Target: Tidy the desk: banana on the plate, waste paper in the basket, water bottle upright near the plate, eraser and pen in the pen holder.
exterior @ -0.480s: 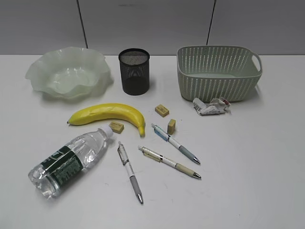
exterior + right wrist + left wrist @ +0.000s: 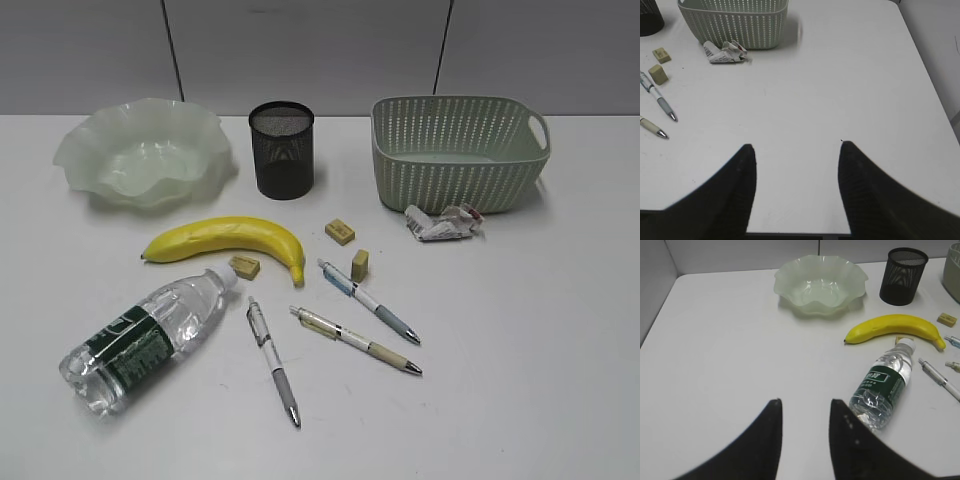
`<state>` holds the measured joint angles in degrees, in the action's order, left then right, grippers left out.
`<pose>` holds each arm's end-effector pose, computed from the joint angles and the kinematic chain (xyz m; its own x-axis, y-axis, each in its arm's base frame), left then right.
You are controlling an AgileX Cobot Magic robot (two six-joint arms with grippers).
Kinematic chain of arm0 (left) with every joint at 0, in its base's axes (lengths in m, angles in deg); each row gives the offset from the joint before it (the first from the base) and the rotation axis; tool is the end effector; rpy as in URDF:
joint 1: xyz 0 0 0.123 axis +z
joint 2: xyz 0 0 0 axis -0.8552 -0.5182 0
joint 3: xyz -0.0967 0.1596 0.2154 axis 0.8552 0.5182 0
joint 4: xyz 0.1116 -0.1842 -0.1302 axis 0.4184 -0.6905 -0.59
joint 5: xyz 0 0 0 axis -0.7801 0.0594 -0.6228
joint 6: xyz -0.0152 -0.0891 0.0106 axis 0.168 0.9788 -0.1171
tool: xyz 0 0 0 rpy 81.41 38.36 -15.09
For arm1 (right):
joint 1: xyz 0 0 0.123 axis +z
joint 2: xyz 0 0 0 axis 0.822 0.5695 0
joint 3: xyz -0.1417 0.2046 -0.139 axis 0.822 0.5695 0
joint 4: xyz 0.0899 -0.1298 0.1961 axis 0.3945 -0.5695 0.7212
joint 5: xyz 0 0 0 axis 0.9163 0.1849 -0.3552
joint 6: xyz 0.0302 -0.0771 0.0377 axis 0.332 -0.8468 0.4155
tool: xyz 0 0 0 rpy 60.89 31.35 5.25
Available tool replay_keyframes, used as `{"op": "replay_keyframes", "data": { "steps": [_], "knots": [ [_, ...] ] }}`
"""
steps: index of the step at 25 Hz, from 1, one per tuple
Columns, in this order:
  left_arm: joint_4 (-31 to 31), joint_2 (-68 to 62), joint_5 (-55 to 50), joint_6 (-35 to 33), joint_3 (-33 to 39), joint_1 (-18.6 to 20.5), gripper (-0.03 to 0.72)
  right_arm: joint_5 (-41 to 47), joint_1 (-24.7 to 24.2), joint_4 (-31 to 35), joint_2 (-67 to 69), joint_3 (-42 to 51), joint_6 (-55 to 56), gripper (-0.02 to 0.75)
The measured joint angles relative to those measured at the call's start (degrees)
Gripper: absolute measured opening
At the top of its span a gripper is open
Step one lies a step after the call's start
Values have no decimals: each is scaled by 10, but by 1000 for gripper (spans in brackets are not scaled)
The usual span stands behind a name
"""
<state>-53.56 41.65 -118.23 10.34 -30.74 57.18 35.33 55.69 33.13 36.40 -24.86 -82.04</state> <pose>-0.0107 -0.0039 0.2882 -0.4123 0.0226 -0.9108 0.0752 0.9971 -0.0093 -0.0064 0.0031 0.2811 -0.4170 -0.0514 -0.9075 -0.0584 0.9979 -0.0297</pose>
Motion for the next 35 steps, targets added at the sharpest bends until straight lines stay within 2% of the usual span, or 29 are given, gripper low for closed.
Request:
{"op": "replay_keyframes", "data": {
  "steps": [22, 24, 31, 35],
  "knots": [
    [-7, -6, 7, 0, -3, 0, 240, 0, 0, 0, 0, 0, 0, 424],
    [-16, -27, 51, 0, -12, 0, 240, 0, 0, 0, 0, 0, 0, 424],
    [-69, -204, 384, 0, -18, 0, 240, 0, 0, 1, 0, 0, 0, 424],
    [-76, -357, 470, -2, -48, 0, 241, 0, 0, 2, 0, 0, 0, 424]
  ]
}}
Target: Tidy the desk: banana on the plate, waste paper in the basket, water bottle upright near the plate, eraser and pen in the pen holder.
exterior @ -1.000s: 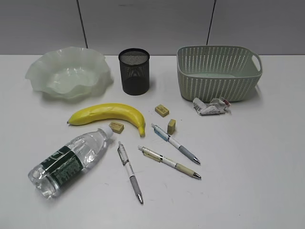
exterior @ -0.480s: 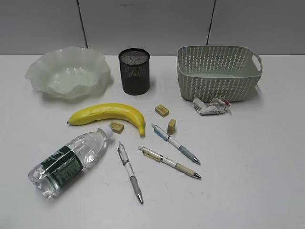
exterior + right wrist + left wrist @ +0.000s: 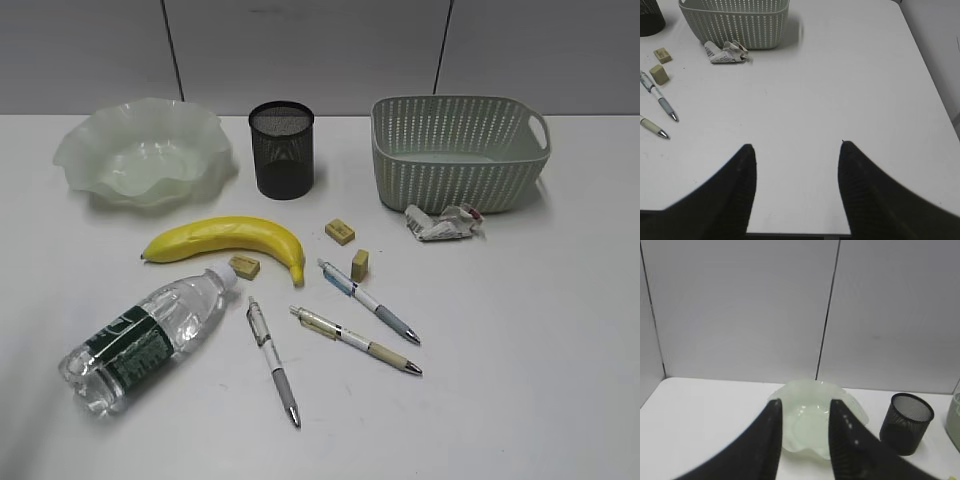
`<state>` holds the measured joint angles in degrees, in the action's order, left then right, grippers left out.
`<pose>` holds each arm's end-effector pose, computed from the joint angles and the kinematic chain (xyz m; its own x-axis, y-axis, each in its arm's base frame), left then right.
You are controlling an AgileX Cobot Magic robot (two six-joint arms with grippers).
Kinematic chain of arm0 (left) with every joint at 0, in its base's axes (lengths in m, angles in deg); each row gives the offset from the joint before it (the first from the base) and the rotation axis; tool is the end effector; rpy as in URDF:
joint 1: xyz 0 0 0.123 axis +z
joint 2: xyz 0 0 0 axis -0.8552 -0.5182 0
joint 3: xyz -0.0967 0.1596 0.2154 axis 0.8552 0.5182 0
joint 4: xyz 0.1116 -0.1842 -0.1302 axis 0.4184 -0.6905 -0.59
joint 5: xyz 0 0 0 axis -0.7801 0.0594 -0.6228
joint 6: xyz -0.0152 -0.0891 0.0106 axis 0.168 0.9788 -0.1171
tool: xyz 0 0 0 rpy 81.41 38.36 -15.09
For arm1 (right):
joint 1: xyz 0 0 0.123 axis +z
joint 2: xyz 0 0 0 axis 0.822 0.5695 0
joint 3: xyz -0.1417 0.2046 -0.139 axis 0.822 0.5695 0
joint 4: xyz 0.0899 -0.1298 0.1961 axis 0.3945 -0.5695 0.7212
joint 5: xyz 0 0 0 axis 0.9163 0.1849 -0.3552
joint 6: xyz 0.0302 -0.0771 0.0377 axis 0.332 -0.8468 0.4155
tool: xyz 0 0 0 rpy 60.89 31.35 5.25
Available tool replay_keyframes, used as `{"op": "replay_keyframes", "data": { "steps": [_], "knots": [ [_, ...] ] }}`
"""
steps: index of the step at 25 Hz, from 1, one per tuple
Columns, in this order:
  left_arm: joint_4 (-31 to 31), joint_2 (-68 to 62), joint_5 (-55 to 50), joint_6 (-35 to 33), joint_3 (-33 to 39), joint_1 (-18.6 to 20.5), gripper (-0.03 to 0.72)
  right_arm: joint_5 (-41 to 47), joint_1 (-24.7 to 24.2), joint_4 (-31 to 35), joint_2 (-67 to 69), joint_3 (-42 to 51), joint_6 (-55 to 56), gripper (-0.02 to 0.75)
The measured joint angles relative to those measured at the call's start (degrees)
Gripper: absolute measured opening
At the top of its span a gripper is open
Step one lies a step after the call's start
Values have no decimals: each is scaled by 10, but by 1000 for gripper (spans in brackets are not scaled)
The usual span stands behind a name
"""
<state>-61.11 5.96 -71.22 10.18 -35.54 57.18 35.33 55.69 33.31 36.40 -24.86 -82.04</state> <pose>0.1294 -0.0076 0.3501 -0.1494 -0.1355 -0.9794 0.0507 0.9882 -0.1444 -0.0064 0.0034 0.2811 -0.4169 -0.0498 -0.9076 -0.0602 0.9978 -0.0271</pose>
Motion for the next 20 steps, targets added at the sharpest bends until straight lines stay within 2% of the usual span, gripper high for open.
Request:
{"op": "replay_keyframes", "data": {
  "steps": [4, 11, 16, 20],
  "knots": [
    [0, -175, -6, -33, -76, -35, 261, 0, 0, 1, 0, 0, 0, 424],
    [-1, -440, -177, -142, -284, -138, 329, 0, 0, 1, 0, 0, 0, 424],
    [-18, -604, -352, -253, -442, -158, 336, 0, 0, 1, 0, 0, 0, 424],
    [-60, -696, -419, -337, -526, -159, 337, 0, 0, 2, 0, 0, 0, 424]
  ]
}}
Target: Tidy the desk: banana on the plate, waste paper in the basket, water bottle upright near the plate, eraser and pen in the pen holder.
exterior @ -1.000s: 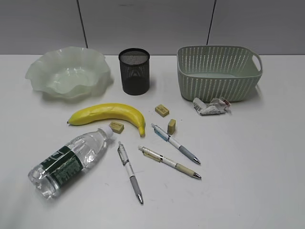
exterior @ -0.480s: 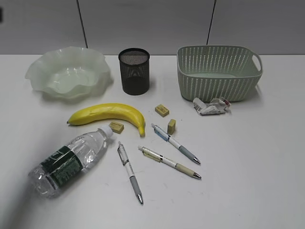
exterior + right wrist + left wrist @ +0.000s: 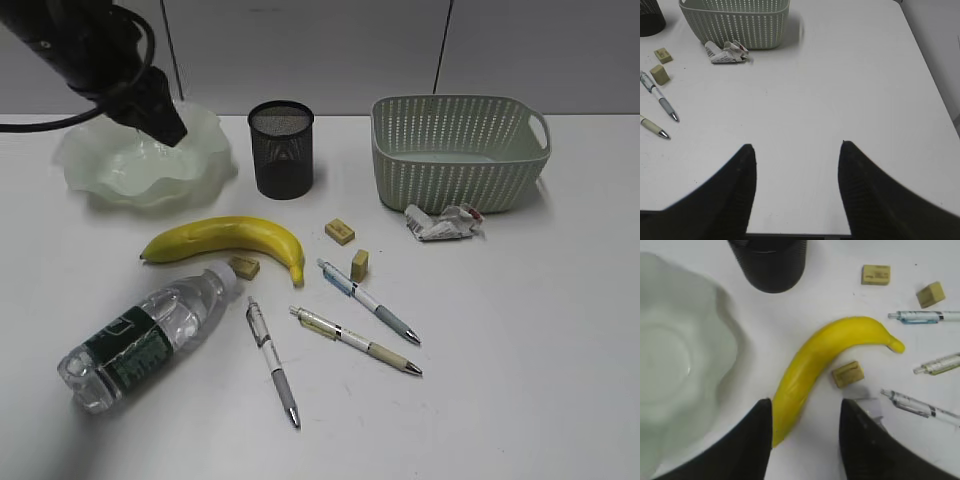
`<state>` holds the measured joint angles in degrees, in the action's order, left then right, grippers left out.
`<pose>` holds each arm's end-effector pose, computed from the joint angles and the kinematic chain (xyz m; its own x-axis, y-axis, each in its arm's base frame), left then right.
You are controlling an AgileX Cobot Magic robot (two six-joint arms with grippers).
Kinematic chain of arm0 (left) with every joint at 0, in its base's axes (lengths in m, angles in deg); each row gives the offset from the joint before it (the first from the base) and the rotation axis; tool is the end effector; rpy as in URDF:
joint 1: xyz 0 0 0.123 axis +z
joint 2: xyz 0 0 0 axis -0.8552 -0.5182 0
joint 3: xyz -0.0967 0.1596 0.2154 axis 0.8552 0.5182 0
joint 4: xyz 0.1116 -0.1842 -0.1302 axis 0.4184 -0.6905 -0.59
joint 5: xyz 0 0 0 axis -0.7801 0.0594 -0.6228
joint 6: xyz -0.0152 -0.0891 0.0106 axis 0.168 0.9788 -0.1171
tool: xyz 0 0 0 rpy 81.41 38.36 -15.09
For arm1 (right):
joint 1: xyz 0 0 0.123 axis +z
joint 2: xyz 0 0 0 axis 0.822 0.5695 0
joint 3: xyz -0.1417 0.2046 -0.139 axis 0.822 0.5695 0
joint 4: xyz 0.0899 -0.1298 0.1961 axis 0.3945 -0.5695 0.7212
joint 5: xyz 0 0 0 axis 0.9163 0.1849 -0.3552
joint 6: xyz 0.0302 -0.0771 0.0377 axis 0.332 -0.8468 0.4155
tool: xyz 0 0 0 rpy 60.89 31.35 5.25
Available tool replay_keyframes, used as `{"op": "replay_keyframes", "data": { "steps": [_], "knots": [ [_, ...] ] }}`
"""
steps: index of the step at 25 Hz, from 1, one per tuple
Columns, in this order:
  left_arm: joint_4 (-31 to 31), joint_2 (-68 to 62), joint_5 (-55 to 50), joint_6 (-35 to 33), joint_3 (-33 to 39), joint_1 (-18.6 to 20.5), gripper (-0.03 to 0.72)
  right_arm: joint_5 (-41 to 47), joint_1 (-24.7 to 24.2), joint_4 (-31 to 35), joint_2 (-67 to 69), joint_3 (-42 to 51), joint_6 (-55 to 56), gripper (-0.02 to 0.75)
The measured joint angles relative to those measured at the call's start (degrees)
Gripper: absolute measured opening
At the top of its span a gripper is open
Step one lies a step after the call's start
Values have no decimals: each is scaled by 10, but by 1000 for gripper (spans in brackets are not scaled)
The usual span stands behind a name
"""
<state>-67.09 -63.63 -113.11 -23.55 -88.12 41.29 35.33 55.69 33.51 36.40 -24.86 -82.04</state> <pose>0.3711 -0.1395 0.2758 -0.6097 0.6462 -0.4590 0.7316 0.6816 -0.0122 -0.0064 0.0036 0.2811 -0.4168 -0.0480 -0.9077 -0.0621 0.9978 -0.0242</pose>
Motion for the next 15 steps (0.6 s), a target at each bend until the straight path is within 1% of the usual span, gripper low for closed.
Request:
{"op": "replay_keyframes", "data": {
  "steps": [3, 5, 6, 8, 11, 15],
  "knots": [
    [-34, -48, -19, -43, -35, 0, 338, 0, 0, 0, 0, 0, 0, 424],
    [-43, -74, -31, -76, -51, -2, 343, 0, 0, 0, 0, 0, 0, 424],
    [-44, -85, -36, -94, -56, -4, 354, 0, 0, 0, 0, 0, 0, 424],
    [-44, -103, -43, -128, -60, -13, 408, 0, 0, 0, 0, 0, 0, 424],
    [-25, -122, -41, -161, -61, -32, 496, 0, 0, 0, 0, 0, 0, 424],
    [26, -138, -11, -172, -61, -60, 526, 0, 0, 0, 0, 0, 0, 424]
  ]
}}
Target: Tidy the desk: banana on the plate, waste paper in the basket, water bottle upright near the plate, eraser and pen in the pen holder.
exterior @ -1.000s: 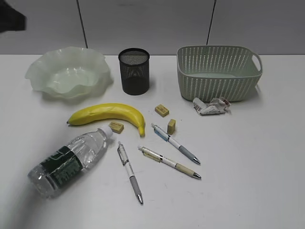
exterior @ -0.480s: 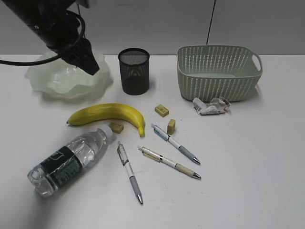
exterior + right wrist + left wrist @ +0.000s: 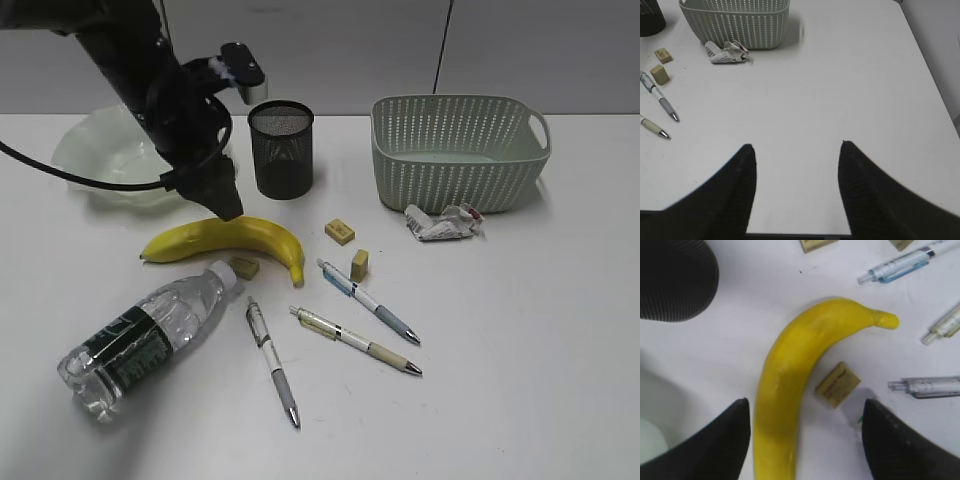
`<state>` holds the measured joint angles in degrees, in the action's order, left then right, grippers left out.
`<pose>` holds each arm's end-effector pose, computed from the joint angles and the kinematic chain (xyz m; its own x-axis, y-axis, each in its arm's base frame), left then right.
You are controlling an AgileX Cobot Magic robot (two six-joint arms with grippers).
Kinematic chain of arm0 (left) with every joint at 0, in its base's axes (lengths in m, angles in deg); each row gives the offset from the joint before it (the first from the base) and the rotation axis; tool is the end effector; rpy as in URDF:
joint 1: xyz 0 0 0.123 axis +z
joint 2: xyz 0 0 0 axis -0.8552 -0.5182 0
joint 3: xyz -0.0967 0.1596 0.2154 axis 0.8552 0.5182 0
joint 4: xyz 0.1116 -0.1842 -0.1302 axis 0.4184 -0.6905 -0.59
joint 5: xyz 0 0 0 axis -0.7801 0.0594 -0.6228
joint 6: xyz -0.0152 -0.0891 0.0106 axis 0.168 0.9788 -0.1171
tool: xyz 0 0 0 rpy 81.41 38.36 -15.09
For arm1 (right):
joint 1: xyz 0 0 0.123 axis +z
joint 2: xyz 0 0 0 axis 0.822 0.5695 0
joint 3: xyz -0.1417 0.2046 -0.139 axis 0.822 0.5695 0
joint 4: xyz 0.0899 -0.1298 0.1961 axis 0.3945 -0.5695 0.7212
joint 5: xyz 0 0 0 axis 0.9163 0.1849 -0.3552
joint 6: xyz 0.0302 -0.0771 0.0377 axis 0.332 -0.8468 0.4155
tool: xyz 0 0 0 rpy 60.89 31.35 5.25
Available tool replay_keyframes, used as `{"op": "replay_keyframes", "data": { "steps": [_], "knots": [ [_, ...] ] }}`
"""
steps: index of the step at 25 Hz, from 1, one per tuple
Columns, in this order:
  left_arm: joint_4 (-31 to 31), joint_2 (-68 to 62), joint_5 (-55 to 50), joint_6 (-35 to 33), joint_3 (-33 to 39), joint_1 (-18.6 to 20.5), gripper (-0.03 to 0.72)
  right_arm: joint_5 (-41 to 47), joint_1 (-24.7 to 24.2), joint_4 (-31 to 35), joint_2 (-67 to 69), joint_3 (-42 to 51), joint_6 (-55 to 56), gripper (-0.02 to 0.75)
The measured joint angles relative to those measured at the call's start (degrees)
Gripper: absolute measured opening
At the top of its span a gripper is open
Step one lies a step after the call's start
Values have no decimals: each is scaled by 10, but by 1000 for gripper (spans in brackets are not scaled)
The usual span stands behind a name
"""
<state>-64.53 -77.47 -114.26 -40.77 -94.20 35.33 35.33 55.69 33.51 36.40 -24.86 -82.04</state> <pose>0.3926 -0.1905 0.2030 -0.3115 0.8956 -0.3175 0.9388 0.3417 0.0427 -0.0064 0.0036 0.2811 -0.4168 -0.0480 -0.9077 -0.0621 0.9978 -0.0242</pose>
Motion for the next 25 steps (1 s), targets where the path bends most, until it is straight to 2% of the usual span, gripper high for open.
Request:
{"op": "replay_keyframes", "data": {
  "steps": [7, 18, 20, 22, 23, 25],
  "knots": [
    [41, -36, 48, -3, 0, -25, 523, 0, 0, 0, 0, 0, 0, 424],
    [57, -92, 108, -4, -4, -28, 498, 0, 0, 0, 0, 0, 0, 424],
    [57, -101, 116, -4, -4, -28, 471, 0, 0, 0, 0, 0, 0, 424],
    [59, -105, 122, -4, -4, -28, 404, 0, 0, 0, 0, 0, 0, 424],
    [60, -107, 125, -4, -4, -28, 347, 0, 0, 0, 0, 0, 0, 424],
    [62, -107, 130, -4, -4, -28, 333, 0, 0, 1, 0, 0, 0, 424]
  ]
}}
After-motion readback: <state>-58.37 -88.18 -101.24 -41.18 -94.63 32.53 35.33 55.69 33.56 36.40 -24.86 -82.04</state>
